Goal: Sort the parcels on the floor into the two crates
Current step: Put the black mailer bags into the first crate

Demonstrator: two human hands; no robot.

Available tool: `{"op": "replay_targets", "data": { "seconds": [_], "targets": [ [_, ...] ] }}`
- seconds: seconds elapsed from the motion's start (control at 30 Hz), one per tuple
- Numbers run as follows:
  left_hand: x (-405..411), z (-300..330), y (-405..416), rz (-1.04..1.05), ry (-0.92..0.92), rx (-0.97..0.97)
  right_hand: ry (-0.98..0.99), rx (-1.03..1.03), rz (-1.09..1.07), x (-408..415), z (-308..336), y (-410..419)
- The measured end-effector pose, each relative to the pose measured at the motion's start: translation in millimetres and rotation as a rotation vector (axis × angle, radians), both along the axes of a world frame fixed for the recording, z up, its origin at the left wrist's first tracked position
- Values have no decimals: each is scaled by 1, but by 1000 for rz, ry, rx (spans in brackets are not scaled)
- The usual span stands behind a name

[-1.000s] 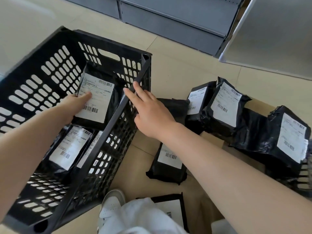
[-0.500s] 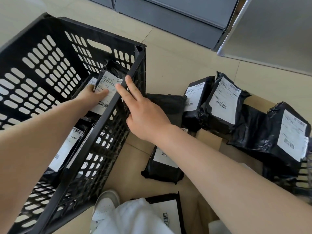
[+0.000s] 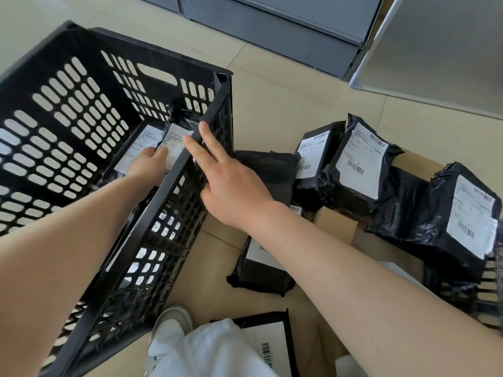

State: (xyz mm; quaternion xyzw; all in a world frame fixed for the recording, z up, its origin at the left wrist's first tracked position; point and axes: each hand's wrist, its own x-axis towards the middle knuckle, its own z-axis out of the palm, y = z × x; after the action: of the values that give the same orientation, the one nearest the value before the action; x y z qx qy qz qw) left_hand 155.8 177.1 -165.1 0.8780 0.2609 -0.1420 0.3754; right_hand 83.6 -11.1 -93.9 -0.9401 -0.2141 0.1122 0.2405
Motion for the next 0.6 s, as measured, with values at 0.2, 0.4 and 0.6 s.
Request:
{"op": "replay_targets", "data": {
  "seconds": [0.2, 0.4, 0.6],
  "targets": [
    [3, 10, 2, -18, 104, -37, 60, 57, 10, 4, 4, -6],
    [4, 26, -6, 49, -39, -9, 117, 152, 30, 9, 16, -17],
    [16, 66, -33, 96, -230, -205, 172, 134, -49, 6, 22, -55]
  ]
}}
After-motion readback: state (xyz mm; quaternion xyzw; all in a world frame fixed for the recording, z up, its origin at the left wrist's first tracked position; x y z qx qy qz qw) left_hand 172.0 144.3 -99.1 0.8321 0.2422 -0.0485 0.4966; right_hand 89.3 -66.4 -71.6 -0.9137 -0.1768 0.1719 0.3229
